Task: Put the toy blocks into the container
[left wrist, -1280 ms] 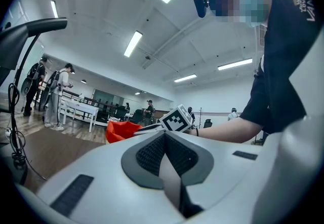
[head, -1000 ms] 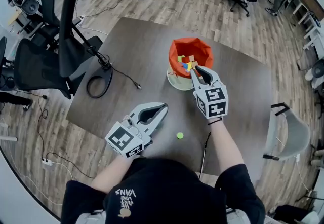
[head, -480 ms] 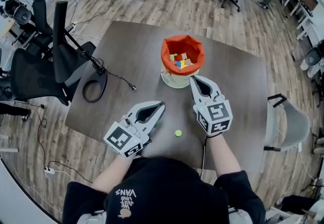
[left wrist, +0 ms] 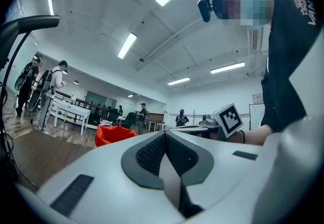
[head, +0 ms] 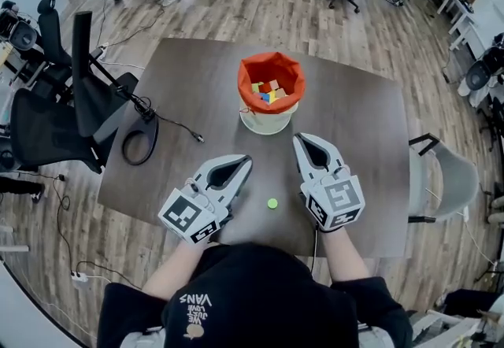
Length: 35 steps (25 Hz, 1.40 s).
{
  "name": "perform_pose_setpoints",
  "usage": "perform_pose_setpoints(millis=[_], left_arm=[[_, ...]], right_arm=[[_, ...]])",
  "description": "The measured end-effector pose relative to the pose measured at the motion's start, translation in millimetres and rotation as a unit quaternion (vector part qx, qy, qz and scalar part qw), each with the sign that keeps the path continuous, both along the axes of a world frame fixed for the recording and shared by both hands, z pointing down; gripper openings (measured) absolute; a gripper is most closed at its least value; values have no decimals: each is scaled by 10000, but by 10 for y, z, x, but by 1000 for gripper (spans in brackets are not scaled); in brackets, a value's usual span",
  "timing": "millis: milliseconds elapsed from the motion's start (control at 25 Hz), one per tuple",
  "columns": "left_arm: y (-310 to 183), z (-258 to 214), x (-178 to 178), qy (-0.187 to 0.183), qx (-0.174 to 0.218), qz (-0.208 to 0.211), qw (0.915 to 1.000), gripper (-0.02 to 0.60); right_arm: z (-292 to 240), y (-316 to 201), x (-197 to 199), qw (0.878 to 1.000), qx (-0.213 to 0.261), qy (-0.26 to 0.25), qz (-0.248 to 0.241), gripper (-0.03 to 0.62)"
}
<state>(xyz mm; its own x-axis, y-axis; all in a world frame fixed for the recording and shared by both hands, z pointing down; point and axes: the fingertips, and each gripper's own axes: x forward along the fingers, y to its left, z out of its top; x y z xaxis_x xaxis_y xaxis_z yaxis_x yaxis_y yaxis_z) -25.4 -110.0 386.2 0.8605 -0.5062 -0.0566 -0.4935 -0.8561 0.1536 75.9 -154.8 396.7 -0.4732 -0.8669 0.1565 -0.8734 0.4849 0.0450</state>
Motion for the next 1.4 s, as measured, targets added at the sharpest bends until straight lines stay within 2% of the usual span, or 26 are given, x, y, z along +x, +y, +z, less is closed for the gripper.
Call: perform_pose_setpoints(millis=[800, 1400], left_arm=[[116, -44, 189, -63, 43, 192, 9998, 11], [125, -17, 269, -296, 94, 152, 9994, 10]], right_arm=[[21, 491, 183, 9994, -111, -277, 179, 18], [10, 545, 250, 9991, -113, -366, 197, 18]])
